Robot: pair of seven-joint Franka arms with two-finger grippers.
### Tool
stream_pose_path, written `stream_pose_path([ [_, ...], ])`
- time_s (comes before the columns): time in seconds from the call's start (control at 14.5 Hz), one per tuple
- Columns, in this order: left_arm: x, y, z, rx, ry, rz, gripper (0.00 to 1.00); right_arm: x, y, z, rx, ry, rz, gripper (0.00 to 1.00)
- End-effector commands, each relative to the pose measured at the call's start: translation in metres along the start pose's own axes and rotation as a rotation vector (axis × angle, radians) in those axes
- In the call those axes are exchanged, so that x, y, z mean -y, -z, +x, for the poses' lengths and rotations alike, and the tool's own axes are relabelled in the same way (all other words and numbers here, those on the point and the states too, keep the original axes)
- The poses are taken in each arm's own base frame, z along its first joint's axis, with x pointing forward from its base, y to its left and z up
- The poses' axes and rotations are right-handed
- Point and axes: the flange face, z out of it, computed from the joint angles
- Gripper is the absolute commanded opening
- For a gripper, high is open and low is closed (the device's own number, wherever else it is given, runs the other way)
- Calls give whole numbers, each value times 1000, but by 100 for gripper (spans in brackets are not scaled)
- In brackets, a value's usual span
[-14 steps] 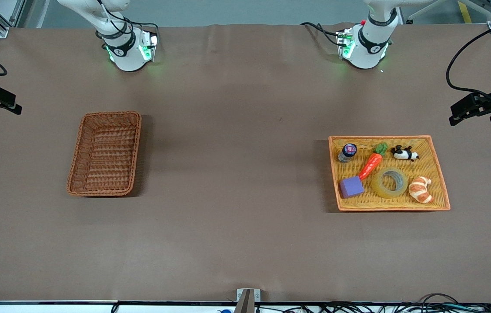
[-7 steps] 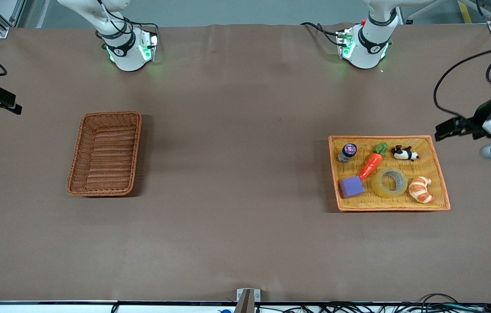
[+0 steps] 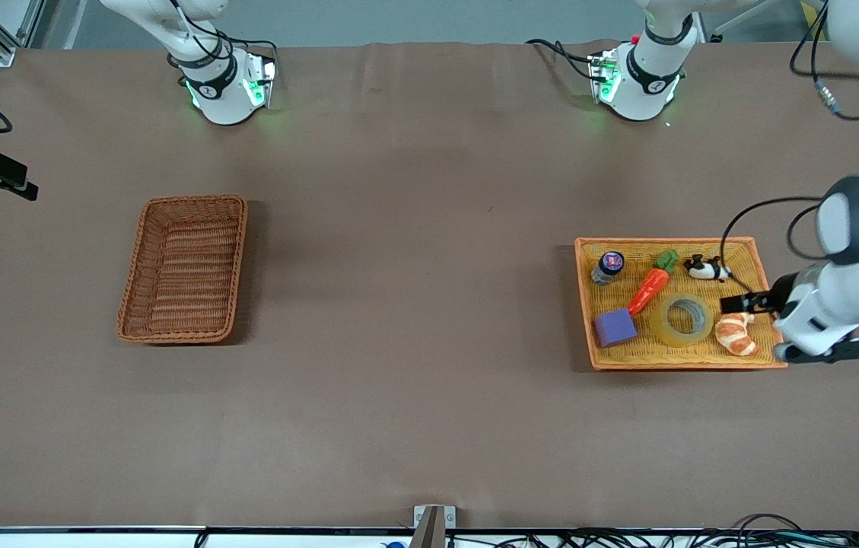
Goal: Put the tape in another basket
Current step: 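Reach the left gripper toward the yellow tape roll in the orange tray, then lower the left gripper and grasp the yellow tape roll by its rim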
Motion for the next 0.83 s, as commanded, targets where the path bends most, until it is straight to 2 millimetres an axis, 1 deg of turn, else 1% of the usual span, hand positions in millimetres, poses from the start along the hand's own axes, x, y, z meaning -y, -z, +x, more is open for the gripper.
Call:
stream_pose_path([
  [0.0, 11, -43, 2, 4, 4, 22, 99, -2, -5, -6, 4, 19, 23, 100],
  [0.14, 10, -74, 6, 33, 3, 23, 99, -1, -5, -6, 5, 21, 23, 100],
  [0.35, 8, -112, 12, 38, -2, 24, 99, -2, -6, -5, 4, 19, 23, 100],
  [0.62, 9, -148, 9, 35, -2, 21, 97, -3, -6, -6, 5, 17, 24, 100],
  [0.69, 8, -151, 9, 27, -4, 21, 83, -3, -6, -6, 5, 17, 24, 100],
  [0.76, 8, -151, 8, 27, -2, 21, 56, -2, -6, -6, 5, 19, 24, 100],
])
